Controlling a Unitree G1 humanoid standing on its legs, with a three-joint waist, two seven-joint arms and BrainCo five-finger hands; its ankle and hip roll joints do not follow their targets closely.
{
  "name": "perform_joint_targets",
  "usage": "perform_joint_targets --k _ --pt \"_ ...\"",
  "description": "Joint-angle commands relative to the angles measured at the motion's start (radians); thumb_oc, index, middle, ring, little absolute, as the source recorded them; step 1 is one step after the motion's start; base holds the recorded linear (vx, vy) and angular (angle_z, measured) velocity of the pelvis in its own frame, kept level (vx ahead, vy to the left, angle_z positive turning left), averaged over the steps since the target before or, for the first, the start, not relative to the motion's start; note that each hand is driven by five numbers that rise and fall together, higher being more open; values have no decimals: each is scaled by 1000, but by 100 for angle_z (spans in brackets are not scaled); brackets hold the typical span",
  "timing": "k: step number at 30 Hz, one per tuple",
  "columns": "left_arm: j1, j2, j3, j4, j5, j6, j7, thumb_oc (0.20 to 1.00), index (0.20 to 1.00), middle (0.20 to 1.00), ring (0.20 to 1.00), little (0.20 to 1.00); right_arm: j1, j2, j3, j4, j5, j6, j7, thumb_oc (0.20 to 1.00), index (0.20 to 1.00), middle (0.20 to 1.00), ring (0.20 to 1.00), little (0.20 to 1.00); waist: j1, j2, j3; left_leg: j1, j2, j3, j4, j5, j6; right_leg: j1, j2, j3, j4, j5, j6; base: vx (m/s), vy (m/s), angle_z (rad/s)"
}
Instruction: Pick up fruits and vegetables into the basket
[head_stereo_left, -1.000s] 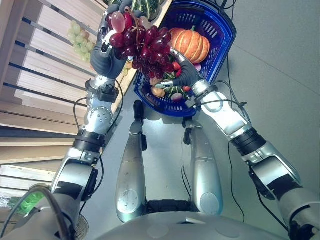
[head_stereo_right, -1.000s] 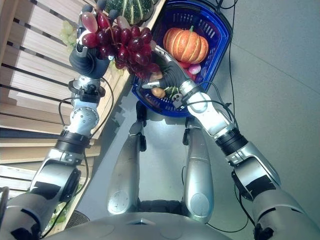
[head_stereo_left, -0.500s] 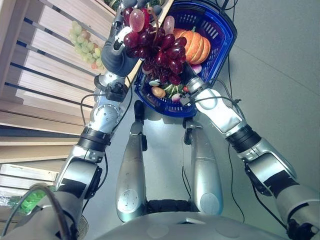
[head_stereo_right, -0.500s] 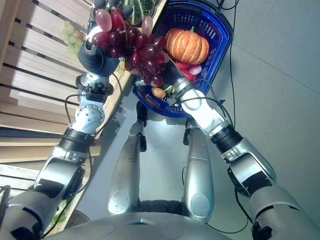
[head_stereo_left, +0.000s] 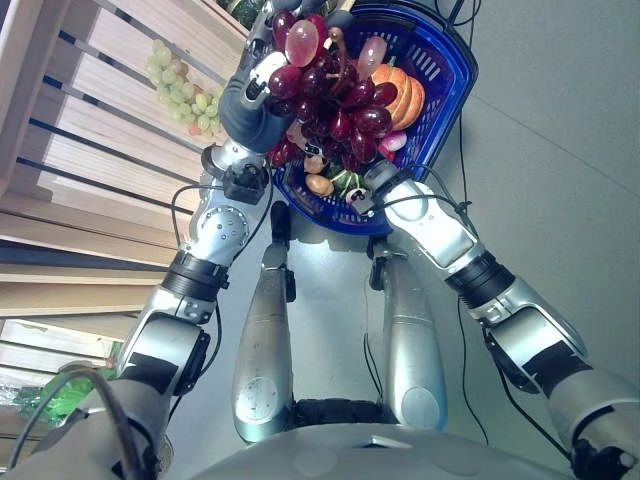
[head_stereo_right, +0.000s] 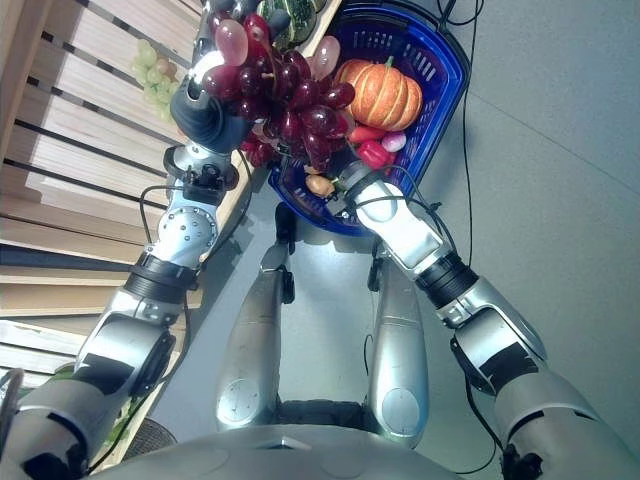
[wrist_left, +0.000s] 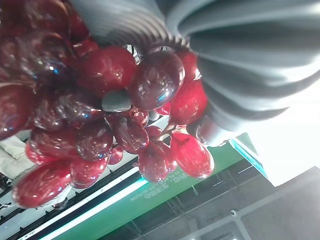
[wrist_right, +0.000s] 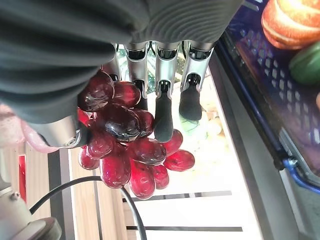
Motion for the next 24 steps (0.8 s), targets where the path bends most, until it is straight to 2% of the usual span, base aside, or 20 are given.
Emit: perform_joint_targets --k 1,7,8,9,11,12,13,16,24 --pt "-30 -38 -2 -109 13 -21 -26 200 200 200 200 200 -36 58 -4 -76 40 -68 5 200 200 200 200 200 -18 32 -19 -26 -97 50 78 -115 76 101 51 -83 -122 -16 -19 0 0 0" --pt "-20 -32 10 -107 41 -81 111 200 200 200 200 200 -32 58 -4 -75 38 -76 -10 200 200 200 200 200 -14 34 -19 -30 -101 47 78 -112 77 98 52 -85 -123 -15 -19 0 0 0" --pt "-16 -30 14 -102 65 -100 165 416 416 416 416 416 -29 59 -4 -73 37 -79 -13 200 200 200 200 200 -13 34 -19 -31 -101 46 79 -112 77 98 52 -86 -123 -15 -19 0 0 0" --pt "-10 -27 22 -93 80 -119 222 1000 1000 1000 1000 1000 -25 61 -9 -72 38 -82 -13 200 200 200 200 200 -11 35 -19 -31 -103 44 76 -110 77 98 52 -88 -124 -14 -19 0 0 0" --pt "15 -23 38 -75 167 -180 352 1000 1000 1000 1000 1000 -16 58 -12 -70 38 -91 -22 200 200 200 200 200 -6 36 -19 -34 -105 40 79 -110 76 97 50 -90 -123 -16 -18 0 0 0" --pt "18 -19 38 -71 182 -186 380 1000 1000 1000 1000 1000 -14 56 -13 -70 40 -93 -23 200 200 200 200 200 -5 37 -19 -34 -105 40 79 -110 77 98 49 -91 -123 -16 -18 0 0 0" --pt "23 -2 35 -58 215 -229 483 1000 1000 1000 1000 1000 -9 51 -18 -71 44 -97 -28 200 200 200 200 200 -3 38 -19 -36 -107 39 82 -108 77 97 48 -94 -122 -15 -18 0 0 0" --pt "44 11 50 -34 287 -296 616 1000 1000 1000 1000 1000 6 40 -27 -67 41 -122 -33 200 200 200 200 200 0 39 -19 -45 -110 36 87 -107 77 92 47 -99 -121 -16 -17 -5 -10 0" --pt "71 10 76 -6 501 -364 911 1000 1000 1000 1000 1000 22 34 -50 -46 59 -168 -50 200 200 200 200 200 6 40 -19 -55 -115 32 86 -101 75 87 45 -109 -127 -13 -15 -5 -18 3"
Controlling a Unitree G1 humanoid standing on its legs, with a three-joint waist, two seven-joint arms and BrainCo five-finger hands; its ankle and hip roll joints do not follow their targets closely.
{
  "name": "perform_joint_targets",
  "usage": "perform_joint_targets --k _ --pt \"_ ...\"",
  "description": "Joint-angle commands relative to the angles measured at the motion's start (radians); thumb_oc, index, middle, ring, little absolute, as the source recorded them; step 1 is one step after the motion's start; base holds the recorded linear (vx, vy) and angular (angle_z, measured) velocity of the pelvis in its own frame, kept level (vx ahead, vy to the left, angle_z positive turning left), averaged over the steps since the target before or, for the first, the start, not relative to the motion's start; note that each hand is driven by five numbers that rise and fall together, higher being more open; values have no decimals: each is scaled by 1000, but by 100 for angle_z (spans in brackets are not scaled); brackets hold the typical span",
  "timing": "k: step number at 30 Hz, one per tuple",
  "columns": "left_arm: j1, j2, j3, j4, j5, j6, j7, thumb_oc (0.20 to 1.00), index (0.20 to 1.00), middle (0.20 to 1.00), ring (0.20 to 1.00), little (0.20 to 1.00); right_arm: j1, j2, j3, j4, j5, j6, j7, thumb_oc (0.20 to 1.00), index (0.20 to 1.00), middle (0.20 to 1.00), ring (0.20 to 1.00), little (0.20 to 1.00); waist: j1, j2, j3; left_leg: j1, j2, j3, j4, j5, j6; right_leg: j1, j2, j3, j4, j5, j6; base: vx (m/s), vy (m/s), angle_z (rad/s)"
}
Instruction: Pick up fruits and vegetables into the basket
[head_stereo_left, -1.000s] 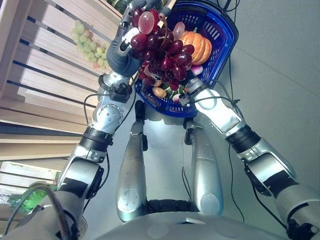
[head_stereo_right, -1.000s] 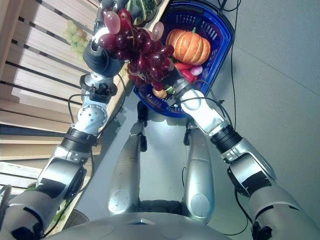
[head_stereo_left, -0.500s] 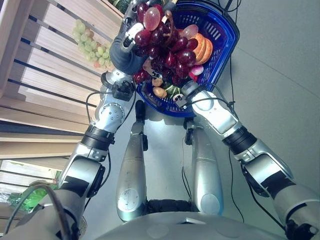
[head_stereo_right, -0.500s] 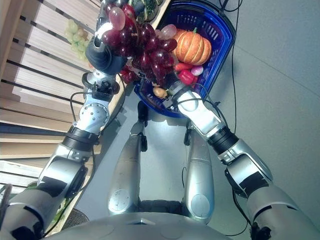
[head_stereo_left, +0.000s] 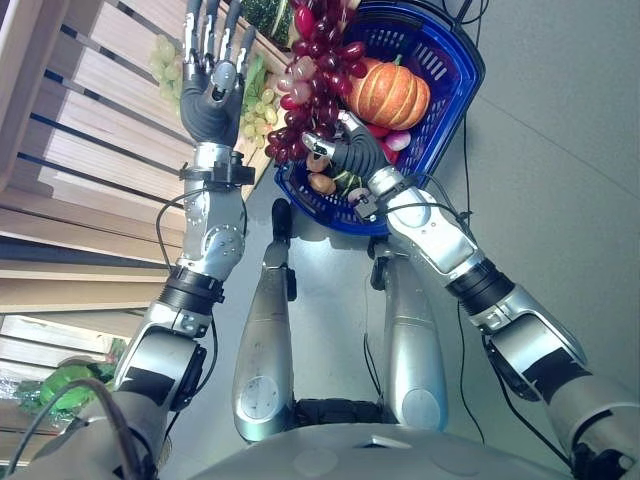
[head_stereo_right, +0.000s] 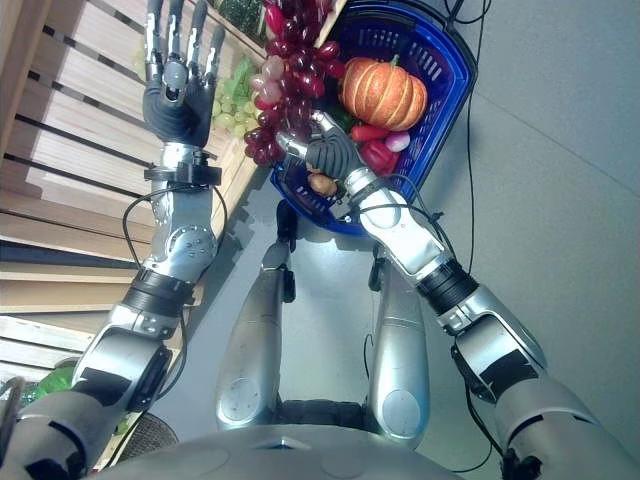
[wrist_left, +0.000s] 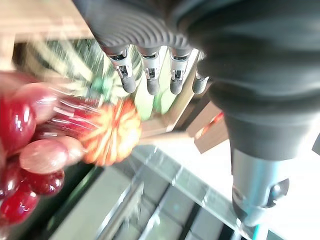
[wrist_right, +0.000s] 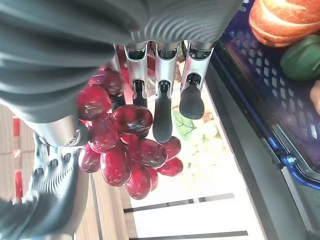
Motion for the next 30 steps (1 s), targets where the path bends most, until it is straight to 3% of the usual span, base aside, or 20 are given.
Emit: perform_joint_targets --k 1,7,12,22,30 --pt "-19 6 51 -23 142 -83 107 1000 1000 1000 1000 1000 -25 36 -22 -78 27 -116 -8 200 200 200 200 200 -11 40 -20 -48 -115 43 98 -106 80 98 49 -95 -133 -1 -12 -2 -18 5" --pt "-30 15 67 33 306 -57 318 1000 1000 1000 1000 1000 -22 41 -32 -41 70 -130 -38 200 200 200 200 200 -12 47 -20 -52 -113 48 103 -106 76 90 48 -94 -125 -3 -10 0 -3 1" --pt "-59 55 81 134 413 -29 427 1000 1000 1000 1000 1000 -23 18 -52 27 174 -138 -61 200 200 200 200 200 -17 54 -20 -55 -109 57 105 -104 72 82 48 -89 -116 -5 -9 0 14 0" --pt "-120 114 77 322 441 -31 495 1000 1000 1000 1000 1000 -33 -39 -89 253 258 -200 -86 200 200 200 200 200 -31 72 -20 -54 -98 74 100 -104 64 68 46 -81 -105 -13 -8 -7 31 -3" --pt "-194 173 44 419 509 22 542 1000 1000 1000 1000 1000 -110 -74 -84 421 268 -175 -65 200 200 200 200 200 -30 84 -20 -55 -96 77 104 -106 58 65 40 -82 -104 -15 -9 0 0 0"
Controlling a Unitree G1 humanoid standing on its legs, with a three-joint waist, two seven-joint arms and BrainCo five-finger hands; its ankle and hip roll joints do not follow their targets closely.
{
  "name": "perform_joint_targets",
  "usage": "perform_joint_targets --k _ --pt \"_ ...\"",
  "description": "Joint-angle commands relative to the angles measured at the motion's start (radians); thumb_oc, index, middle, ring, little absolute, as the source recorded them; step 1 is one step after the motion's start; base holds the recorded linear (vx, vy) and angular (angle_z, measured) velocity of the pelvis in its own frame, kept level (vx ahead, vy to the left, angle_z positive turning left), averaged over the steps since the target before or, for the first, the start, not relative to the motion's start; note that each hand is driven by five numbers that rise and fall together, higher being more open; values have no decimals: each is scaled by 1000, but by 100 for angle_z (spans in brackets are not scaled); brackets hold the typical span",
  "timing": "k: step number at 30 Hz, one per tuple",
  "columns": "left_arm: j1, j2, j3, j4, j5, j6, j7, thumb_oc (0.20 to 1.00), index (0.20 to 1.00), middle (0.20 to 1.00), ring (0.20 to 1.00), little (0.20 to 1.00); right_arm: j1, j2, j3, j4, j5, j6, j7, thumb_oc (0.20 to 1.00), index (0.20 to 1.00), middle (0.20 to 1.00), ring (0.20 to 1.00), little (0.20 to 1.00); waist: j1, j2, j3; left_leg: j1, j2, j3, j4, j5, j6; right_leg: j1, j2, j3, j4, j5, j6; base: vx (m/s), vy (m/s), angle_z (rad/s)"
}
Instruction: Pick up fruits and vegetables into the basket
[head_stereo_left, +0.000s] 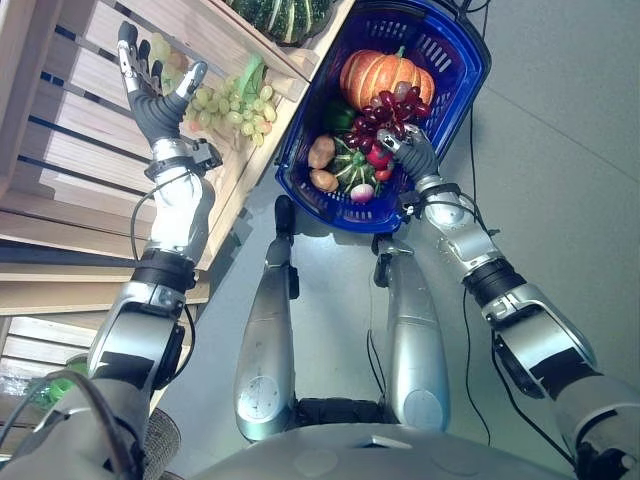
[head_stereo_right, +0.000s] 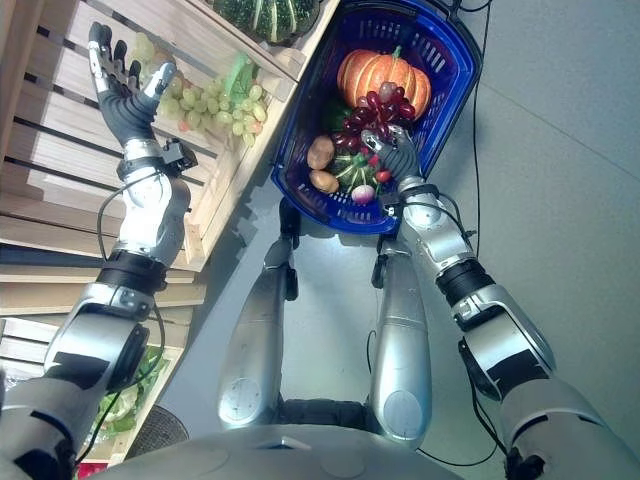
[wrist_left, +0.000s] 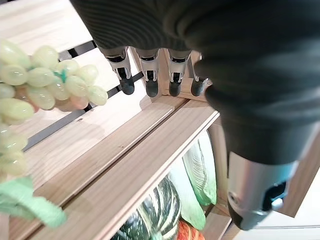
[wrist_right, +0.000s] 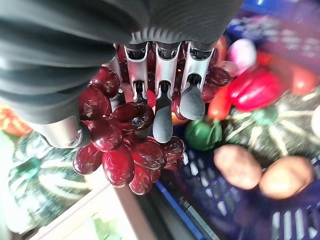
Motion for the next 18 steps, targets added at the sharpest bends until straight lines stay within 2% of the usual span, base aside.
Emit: perform_joint_targets --k 1,5,7,16,18 --pt "-64 36 -2 39 134 11 51 1000 1000 1000 1000 1000 -89 -32 -2 0 26 -62 22 200 200 200 200 200 -15 70 -28 -47 -94 64 107 -108 62 86 40 -96 -111 -13 -8 0 0 0" --pt "-141 93 -74 115 299 111 116 1000 1000 1000 1000 1000 -170 -48 -3 144 37 22 43 200 200 200 200 200 -8 79 -28 -51 -93 64 111 -105 62 81 38 -95 -106 -10 -7 0 0 0" --pt "-173 114 -100 143 344 157 121 1000 1000 1000 1000 1000 -209 -56 -4 220 29 30 68 200 200 200 200 200 -4 84 -28 -53 -93 64 112 -104 63 79 38 -96 -104 -10 -7 0 0 0" --pt "-268 165 -208 232 526 258 139 1000 1000 1000 1000 1000 -366 -62 20 428 -62 116 86 209 209 209 209 209 17 100 -28 -62 -94 59 120 -99 65 69 35 -104 -95 -4 -3 0 0 0" --pt "-285 170 -232 247 557 268 138 1000 1000 1000 1000 1000 -398 -64 30 472 -93 147 82 269 269 269 269 269 22 103 -28 -65 -95 58 123 -99 65 65 33 -106 -92 -4 -1 0 0 0"
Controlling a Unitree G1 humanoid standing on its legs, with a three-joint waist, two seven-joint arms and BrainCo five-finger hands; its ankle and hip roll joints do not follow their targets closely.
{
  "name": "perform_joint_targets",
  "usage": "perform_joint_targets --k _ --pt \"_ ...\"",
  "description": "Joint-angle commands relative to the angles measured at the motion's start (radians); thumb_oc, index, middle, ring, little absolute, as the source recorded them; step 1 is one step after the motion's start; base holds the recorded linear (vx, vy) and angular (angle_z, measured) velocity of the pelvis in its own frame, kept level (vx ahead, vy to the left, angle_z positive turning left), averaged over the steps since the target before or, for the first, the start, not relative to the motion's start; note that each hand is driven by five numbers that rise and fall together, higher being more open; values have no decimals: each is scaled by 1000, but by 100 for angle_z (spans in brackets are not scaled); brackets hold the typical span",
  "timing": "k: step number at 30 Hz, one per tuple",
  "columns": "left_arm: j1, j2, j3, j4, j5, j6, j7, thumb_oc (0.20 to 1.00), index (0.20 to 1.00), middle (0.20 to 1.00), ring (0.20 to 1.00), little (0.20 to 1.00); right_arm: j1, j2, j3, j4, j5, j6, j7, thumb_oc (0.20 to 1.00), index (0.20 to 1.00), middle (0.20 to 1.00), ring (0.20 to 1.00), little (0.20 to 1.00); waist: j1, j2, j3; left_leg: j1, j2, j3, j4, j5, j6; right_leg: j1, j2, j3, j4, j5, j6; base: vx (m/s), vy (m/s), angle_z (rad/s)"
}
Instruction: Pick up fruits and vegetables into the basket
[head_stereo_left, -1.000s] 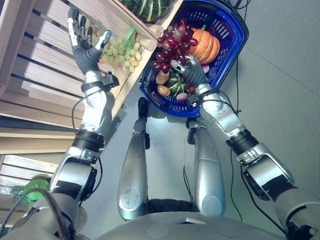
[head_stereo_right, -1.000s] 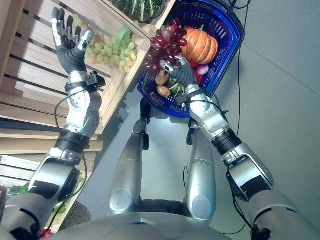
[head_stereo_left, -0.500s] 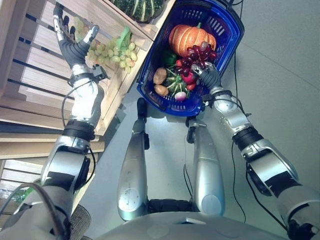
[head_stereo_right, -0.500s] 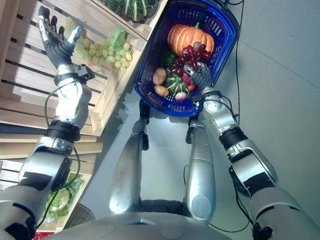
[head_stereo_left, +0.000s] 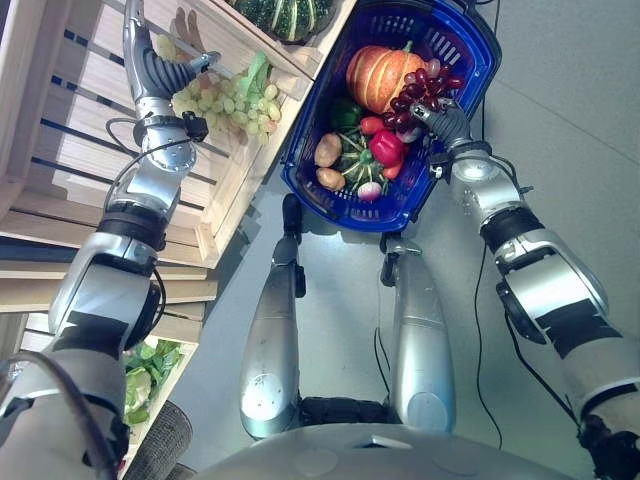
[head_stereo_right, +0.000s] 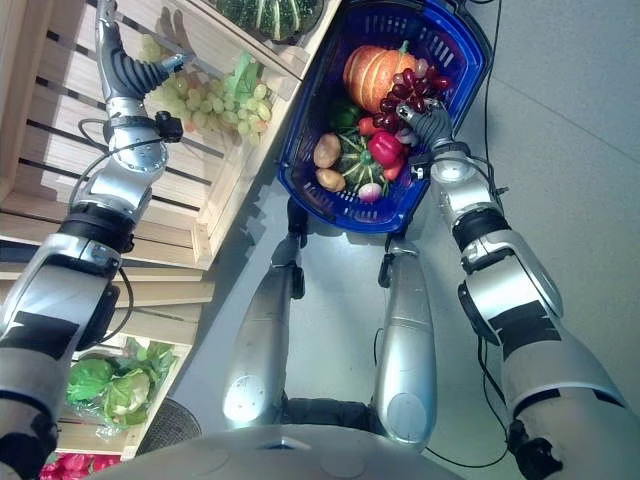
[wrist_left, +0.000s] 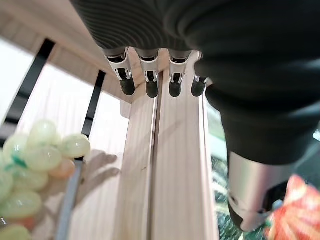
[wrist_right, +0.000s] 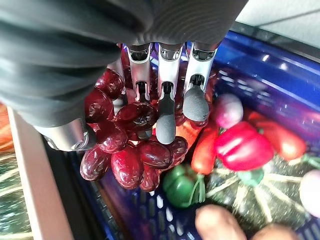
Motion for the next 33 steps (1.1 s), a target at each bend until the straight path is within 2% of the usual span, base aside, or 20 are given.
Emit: perform_joint_targets --k 1,3,4,5,6,13,20,29,33 --pt "-46 17 12 29 81 -1 31 1000 1000 1000 1000 1000 -76 -33 30 43 -47 32 7 329 329 329 329 329 -1 66 -32 -65 -97 59 122 -100 70 66 33 -109 -97 -5 4 19 5 4" --pt "-51 18 3 36 93 -1 30 1000 1000 1000 1000 1000 -87 -38 31 65 -58 48 6 351 351 351 351 351 1 69 -32 -68 -98 57 124 -100 71 63 32 -110 -95 -6 4 22 10 6" --pt "-52 18 -6 36 94 4 28 1000 1000 1000 1000 1000 -96 -38 32 81 -52 68 -1 473 473 473 473 473 4 72 -32 -69 -99 55 124 -101 71 61 31 -111 -92 -6 4 24 12 6" --pt "-51 17 -8 38 94 4 30 1000 1000 1000 1000 1000 -102 -39 32 90 -60 77 -3 812 812 812 812 812 5 74 -32 -71 -99 54 126 -101 72 57 32 -111 -89 -7 4 27 17 4" --pt "-49 16 -10 40 99 4 32 1000 1000 1000 1000 1000 -105 -39 33 98 -73 81 -6 1000 1000 1000 1000 1000 6 76 -32 -74 -100 53 127 -101 72 54 33 -110 -86 -7 4 0 0 0" --pt "-38 15 -39 57 162 46 29 1000 1000 1000 1000 1000 -121 -46 35 125 -99 109 -9 1000 1000 1000 1000 1000 10 79 -32 -81 -102 51 127 -97 74 43 35 -111 -79 -6 6 0 0 0" --pt "-25 22 -67 77 237 69 -2 1000 1000 1000 1000 1000 -117 -51 42 117 -135 85 -27 1000 1000 1000 1000 1000 6 83 -32 -84 -101 52 122 -95 74 38 36 -109 -80 -6 7 0 0 0" --pt "-6 31 -121 126 292 145 -88 1000 1000 1000 1000 1000 -89 -68 67 35 -242 13 -171 1000 1000 1000 1000 1000 -15 73 -32 -85 -93 63 114 -92 73 35 44 -101 -88 1 11 0 0 0" --pt "16 41 -128 133 276 151 -70 1000 1000 1000 1000 1000 -50 -96 80 -80 -292 15 -256 1000 1000 1000 1000 1000 -30 63 -32 -85 -89 67 106 -90 71 35 50 -93 -99 6 15 0 0 0"
